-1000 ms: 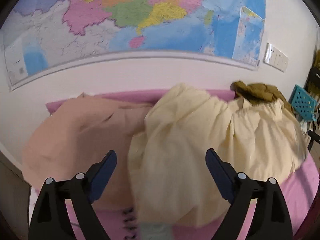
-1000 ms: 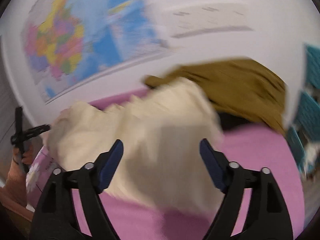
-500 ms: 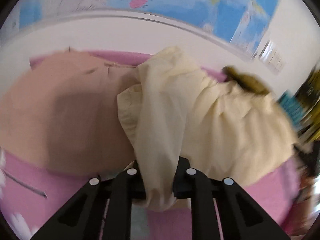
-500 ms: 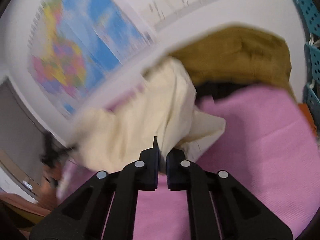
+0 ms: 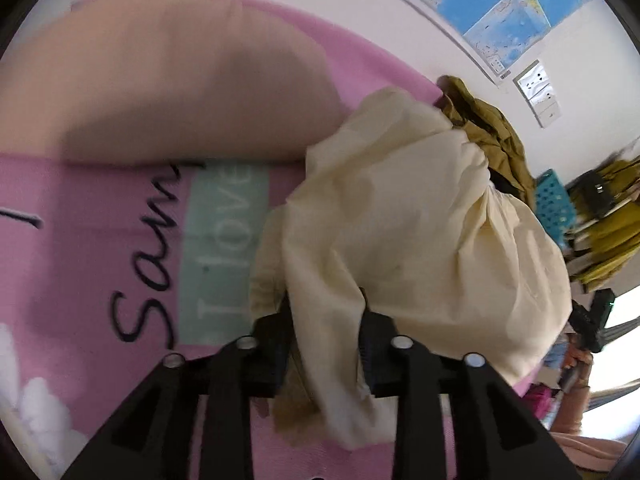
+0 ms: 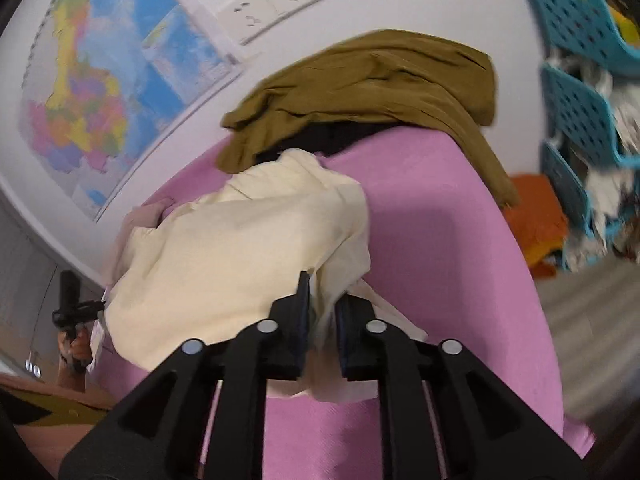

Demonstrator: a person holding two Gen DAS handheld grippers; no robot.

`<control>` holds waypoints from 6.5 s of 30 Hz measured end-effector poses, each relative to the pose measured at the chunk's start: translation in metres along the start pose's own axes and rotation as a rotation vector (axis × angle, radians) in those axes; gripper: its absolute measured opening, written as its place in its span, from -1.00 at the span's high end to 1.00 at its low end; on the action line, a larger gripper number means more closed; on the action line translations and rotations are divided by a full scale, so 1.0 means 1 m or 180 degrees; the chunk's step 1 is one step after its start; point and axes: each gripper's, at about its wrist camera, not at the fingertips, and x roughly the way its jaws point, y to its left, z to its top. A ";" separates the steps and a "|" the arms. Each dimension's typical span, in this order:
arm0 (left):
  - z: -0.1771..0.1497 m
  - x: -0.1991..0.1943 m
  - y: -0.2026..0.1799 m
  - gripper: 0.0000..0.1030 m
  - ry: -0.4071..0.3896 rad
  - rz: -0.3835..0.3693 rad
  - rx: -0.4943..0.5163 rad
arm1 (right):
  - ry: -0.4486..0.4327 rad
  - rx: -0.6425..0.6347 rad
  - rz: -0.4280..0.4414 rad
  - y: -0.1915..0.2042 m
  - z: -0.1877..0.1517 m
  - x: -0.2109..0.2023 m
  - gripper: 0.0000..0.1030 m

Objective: Fold large clothes

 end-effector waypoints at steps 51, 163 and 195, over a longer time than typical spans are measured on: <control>-0.023 0.003 -0.096 -0.38 -0.0588 0.0569 0.1047 | -0.0415 -0.1275 -0.0038 0.155 -0.026 0.015 0.07; -0.037 0.026 -0.121 -0.64 -0.0701 0.0701 0.1086 | -0.0320 -0.0803 -0.0187 0.116 -0.059 0.033 -0.13; -0.045 0.026 -0.105 -0.67 -0.0669 0.0662 0.1018 | -0.1080 0.0253 -0.0077 -0.010 -0.070 -0.056 0.87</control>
